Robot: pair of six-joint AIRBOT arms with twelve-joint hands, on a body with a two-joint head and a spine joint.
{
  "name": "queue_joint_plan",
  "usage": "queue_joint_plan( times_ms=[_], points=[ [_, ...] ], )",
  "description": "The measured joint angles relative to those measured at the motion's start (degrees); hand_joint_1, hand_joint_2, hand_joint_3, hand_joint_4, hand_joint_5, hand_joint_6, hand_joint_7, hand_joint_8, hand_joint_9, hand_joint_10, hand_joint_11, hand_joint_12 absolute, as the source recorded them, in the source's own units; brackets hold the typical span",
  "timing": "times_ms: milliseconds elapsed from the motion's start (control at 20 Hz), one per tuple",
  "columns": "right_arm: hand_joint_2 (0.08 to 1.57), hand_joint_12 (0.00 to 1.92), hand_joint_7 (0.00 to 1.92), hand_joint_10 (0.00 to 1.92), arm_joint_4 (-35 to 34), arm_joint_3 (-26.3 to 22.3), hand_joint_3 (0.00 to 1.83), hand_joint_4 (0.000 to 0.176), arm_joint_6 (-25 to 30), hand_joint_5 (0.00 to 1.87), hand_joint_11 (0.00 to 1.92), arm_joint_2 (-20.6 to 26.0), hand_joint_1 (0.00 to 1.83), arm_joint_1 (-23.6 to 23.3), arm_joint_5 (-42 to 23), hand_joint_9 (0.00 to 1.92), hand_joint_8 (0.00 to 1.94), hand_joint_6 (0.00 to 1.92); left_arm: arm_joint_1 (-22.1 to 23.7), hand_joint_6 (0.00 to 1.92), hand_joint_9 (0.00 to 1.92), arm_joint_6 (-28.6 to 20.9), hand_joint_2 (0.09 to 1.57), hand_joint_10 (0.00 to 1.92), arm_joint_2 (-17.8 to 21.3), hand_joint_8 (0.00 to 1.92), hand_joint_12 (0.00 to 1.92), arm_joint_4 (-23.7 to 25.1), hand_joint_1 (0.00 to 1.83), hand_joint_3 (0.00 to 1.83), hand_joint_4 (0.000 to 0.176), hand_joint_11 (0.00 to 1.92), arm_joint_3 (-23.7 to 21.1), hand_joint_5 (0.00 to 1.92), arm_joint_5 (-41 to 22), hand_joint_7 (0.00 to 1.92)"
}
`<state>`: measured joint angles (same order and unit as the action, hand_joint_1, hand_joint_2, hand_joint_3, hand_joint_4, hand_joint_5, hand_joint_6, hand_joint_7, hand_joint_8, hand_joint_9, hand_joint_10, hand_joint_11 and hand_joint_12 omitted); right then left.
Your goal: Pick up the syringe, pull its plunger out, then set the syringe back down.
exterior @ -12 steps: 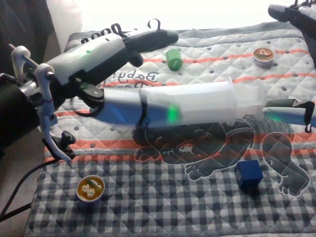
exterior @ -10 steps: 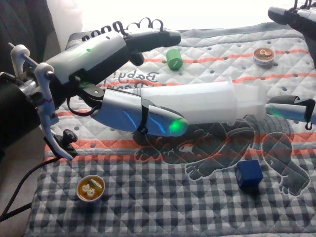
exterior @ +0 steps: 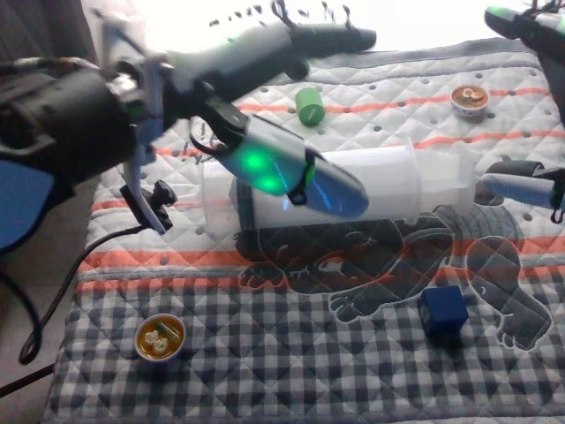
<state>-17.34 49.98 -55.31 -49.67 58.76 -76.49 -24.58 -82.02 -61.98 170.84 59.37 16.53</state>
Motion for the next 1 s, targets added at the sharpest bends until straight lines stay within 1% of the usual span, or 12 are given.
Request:
queue_joint_plan(
  times_ms=[50, 150, 300, 350, 450, 550, 600, 650, 700, 750, 900, 1000],
  points=[
    [0.9, 0.77, 0.35, 0.0, -0.28, 0.09, 0.0, 0.0, 0.02, 0.35, 0.0, 0.02, 0.93, 0.0, 0.02, 0.32, 0.0, 0.0, 0.44, 0.0, 0.12, 1.79, 0.67, 0.1, -1.2, 0.0, 0.97, 0.17, 0.81, 0.0, 0.0, 0.0, 0.81, 0.26, -3.02, 0.17],
    [0.89, 0.77, 0.37, 0.01, 0.13, 0.07, 0.0, 0.0, 0.02, 0.36, 0.0, 0.0, 0.91, 0.0, 0.04, 0.33, 0.01, 0.0, 0.68, 0.01, 0.19, 2.62, 0.65, 0.1, -1.62, 0.02, 1.11, 0.24, 0.82, 0.0, 0.0, 0.0, 0.87, 0.3, -5.03, 0.23],
    [0.9, 0.82, 0.42, 0.01, 0.66, 0.07, 0.0, 0.0, 0.04, 0.39, 0.0, 0.0, 0.94, 0.0, -0.04, 0.36, 0.02, 0.01, 1.55, 0.01, 0.29, 5.27, 0.67, 0.14, -5.07, 0.03, 1.33, 0.33, 0.83, 0.0, 0.0, 0.0, 3.78, 0.35, -8.22, 0.33],
    [0.89, 0.85, 0.43, 0.02, 0.55, 0.07, 0.0, 0.0, 0.02, 0.39, 0.0, 0.0, 0.93, 0.0, 0.09, 0.37, 0.02, 0.01, 1.55, 0.01, 0.27, 5.27, 0.69, 0.13, -6.58, 0.02, 1.33, 0.37, 0.84, 0.01, 0.0, 0.0, 5.01, 0.35, -9.64, 0.32],
    [0.88, 0.87, 0.46, 0.02, 0.48, 0.09, 0.0, 0.0, 0.02, 0.41, 0.0, 0.0, 0.94, -0.02, 0.02, 0.39, 0.02, 0.01, 1.55, 0.0, 0.32, 5.31, 0.68, 0.16, -7.74, 0.01, 1.43, 0.44, 0.75, 0.0, 0.0, 0.0, 5.86, 0.35, -11.89, 0.32],
    [0.89, 0.93, 0.48, 0.03, -0.44, 0.15, 0.0, 0.0, 0.02, 0.42, 0.0, 0.0, 0.93, 0.0, 0.07, 0.41, 0.02, 0.01, 1.57, 0.0, 0.27, 5.31, 0.68, 0.17, -9.9, 0.0, 1.33, 0.48, 0.69, 0.0, 0.0, 0.0, 8.46, 0.29, -12.96, 0.28],
    [0.9, 0.95, 0.49, 0.03, -0.26, 0.15, 0.0, 0.0, 0.02, 0.42, 0.0, 0.0, 0.95, 0.0, -0.09, 0.42, 0.02, 0.01, 1.57, 0.01, 0.3, 5.33, 0.68, 0.2, -10.78, 0.01, 1.42, 0.55, 0.74, 0.0, 0.0, 0.0, 9.66, 0.31, -13.55, 0.31],
    [0.9, 0.96, 0.5, 0.03, 0.48, 0.13, 0.0, 0.0, 0.02, 0.42, 0.0, 0.0, 0.94, 0.0, -0.13, 0.43, 0.02, 0.01, 1.42, 0.0, 0.22, 5.31, 0.69, 0.36, -11.76, 0.0, 1.46, 0.55, 0.74, 0.0, 0.0, 0.0, 11.08, 0.31, -14.8, 0.31],
    [0.9, 0.95, 0.5, 0.03, 0.63, 0.13, 0.0, 0.0, 0.04, 0.42, 0.0, 0.0, 0.96, 0.0, 0.02, 0.43, 0.02, 0.01, 1.2, 0.0, 0.11, 5.33, 0.7, 0.71, -13.11, 0.01, 1.55, 0.46, 0.74, 0.0, 0.0, 0.0, 12.63, 0.31, -15.5, 0.33],
    [0.9, 0.95, 0.5, 0.03, 0.63, 0.13, 0.0, 0.0, 0.04, 0.43, 0.0, 0.0, 0.99, 0.0, 0.0, 0.43, 0.02, 0.01, 0.85, 0.02, 0.02, 5.33, 0.69, 1.06, -14.12, 0.03, 1.72, 0.31, 0.77, 0.0, 0.0, 0.0, 13.79, 0.38, -15.96, 0.39],
    [0.93, 0.97, 0.51, 0.03, 0.24, 0.13, 0.01, 0.0, 0.02, 0.44, 0.0, 0.0, 0.98, 0.0, 0.02, 0.44, 0.01, 0.02, -0.26, 0.02, 0.02, 5.22, 0.74, 1.09, -16.76, 0.04, 1.81, -1.01, 0.8, 0.01, 0.0, 0.0, 17.49, 0.43, -17.7, 0.41],
    [0.96, 0.98, 0.52, 0.03, 0.22, 0.13, 0.02, 0.0, 0.04, 0.45, 0.0, 0.0, 1.0, 0.0, 0.0, 0.45, 0.02, 0.02, -1.18, 0.05, 0.08, 5.11, 0.86, 1.33, -17.7, 0.13, 1.92, -2.14, 0.88, 0.03, 0.0, 0.0, 19.15, 0.62, -18.47, 0.58]
  ],
)
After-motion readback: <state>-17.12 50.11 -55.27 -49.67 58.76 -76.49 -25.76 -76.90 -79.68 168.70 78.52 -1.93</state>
